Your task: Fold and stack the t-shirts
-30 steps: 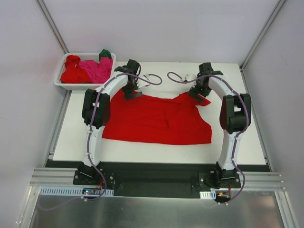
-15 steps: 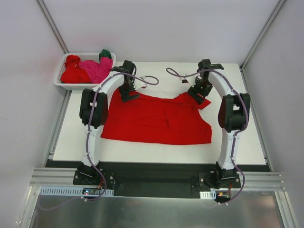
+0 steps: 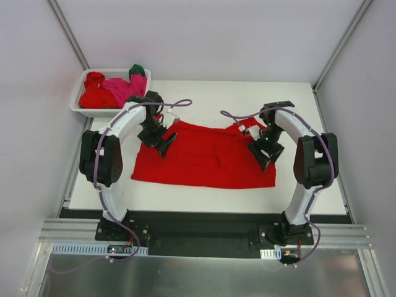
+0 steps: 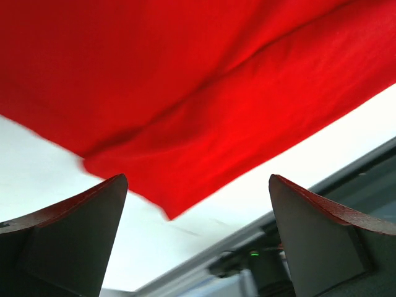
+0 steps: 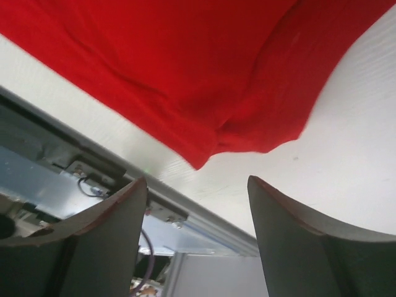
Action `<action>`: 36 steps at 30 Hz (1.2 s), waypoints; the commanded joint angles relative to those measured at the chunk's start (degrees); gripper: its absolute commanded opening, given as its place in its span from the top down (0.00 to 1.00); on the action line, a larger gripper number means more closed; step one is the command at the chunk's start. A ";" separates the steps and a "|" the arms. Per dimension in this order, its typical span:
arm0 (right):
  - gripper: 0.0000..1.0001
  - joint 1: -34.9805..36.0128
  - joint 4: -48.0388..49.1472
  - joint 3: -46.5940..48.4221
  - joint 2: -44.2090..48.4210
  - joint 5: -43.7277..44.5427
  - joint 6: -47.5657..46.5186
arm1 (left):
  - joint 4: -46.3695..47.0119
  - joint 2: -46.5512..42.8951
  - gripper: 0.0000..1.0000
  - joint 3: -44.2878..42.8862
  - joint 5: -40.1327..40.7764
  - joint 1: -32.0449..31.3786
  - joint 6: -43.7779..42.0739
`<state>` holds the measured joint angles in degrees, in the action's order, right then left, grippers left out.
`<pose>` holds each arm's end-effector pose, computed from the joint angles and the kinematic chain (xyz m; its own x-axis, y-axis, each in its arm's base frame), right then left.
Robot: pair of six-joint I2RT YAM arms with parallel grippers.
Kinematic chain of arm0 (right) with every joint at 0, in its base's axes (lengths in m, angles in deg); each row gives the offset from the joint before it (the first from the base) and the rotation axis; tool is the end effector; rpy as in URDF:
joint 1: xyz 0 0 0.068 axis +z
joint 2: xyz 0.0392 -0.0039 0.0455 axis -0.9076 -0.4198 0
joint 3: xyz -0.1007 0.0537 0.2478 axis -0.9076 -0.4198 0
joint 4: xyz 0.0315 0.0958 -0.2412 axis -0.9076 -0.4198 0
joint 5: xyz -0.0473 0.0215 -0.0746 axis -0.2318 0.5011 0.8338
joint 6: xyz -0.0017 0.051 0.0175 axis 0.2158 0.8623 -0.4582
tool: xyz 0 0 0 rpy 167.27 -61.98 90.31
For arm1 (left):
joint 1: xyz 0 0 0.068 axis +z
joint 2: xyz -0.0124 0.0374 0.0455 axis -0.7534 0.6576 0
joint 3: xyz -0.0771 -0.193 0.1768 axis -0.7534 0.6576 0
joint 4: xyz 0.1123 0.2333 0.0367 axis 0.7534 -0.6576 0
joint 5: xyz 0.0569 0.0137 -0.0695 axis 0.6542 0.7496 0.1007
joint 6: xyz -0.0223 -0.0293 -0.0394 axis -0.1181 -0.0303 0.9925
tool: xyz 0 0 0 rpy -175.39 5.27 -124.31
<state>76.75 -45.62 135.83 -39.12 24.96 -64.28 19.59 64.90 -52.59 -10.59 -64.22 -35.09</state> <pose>0.3355 0.0743 0.2095 -0.4755 -0.8776 -0.0602 -0.8712 0.4603 0.1708 0.3575 -0.1073 0.2431 -0.6799 0.6622 -0.3150 0.7189 0.6866 -0.1082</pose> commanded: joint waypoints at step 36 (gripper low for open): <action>0.24 9.43 38.30 -29.09 13.23 8.60 9.56 | 31.29 -2.96 0.02 25.86 2.24 0.57 0.61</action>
<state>85.45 -11.28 109.32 -27.43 32.04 -55.97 47.76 60.51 -28.66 -7.46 -63.82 -33.23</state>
